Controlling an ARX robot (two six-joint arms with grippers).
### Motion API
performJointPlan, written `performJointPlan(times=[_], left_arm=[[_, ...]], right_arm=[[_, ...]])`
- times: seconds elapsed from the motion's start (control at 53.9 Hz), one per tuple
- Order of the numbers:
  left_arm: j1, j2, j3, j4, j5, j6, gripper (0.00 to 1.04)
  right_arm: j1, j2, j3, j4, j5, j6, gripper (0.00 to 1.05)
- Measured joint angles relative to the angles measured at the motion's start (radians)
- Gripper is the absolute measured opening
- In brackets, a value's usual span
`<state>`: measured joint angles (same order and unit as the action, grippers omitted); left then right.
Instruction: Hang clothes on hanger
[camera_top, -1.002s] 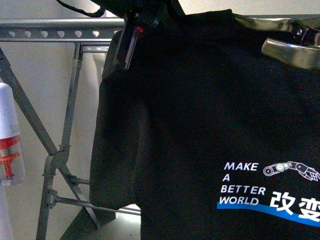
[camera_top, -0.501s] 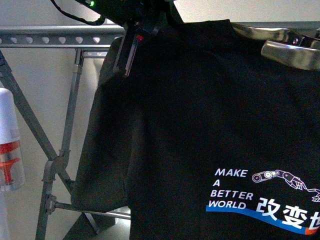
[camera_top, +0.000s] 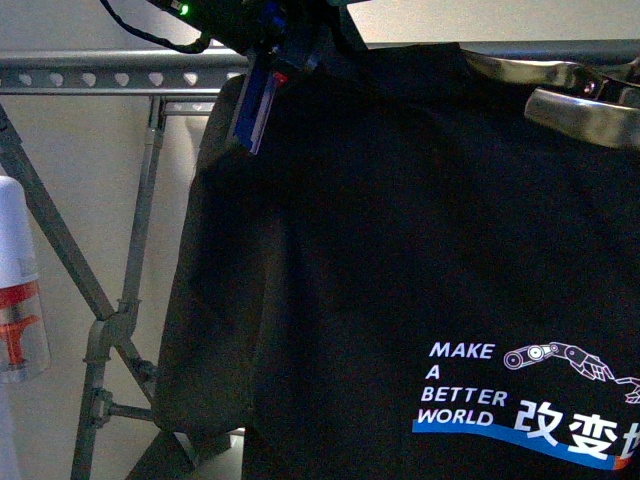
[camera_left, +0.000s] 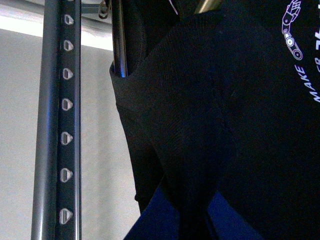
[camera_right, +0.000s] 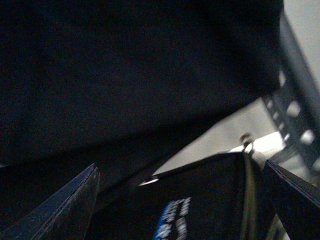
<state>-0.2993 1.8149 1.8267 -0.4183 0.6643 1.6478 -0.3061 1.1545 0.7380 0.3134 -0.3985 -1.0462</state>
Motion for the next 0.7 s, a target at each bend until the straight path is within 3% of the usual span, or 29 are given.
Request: performJointPlan(times=[0.204,0.464,0.594,0.705], left_arm=[[-0.003,0.000,0.000,0.000,0.001,0.000,0.04],[-0.002,0.000,0.000,0.000,-0.003,-0.002,0.04],[-0.002,0.000,0.000,0.000,-0.010,-0.003,0.04],[-0.002,0.000,0.000,0.000,-0.014,-0.006,0.04]], right_arm=[[0.125,0.115,0.234,-0.069,0.040,-0.314,0.97],[0.225,0.258,0.445,-0.156,0.138,-0.379,0.97],[0.236,0.323,0.499,-0.171,0.179,-0.369,0.78],[0.235,0.371,0.521,-0.201,0.214,-0.334,0.55]])
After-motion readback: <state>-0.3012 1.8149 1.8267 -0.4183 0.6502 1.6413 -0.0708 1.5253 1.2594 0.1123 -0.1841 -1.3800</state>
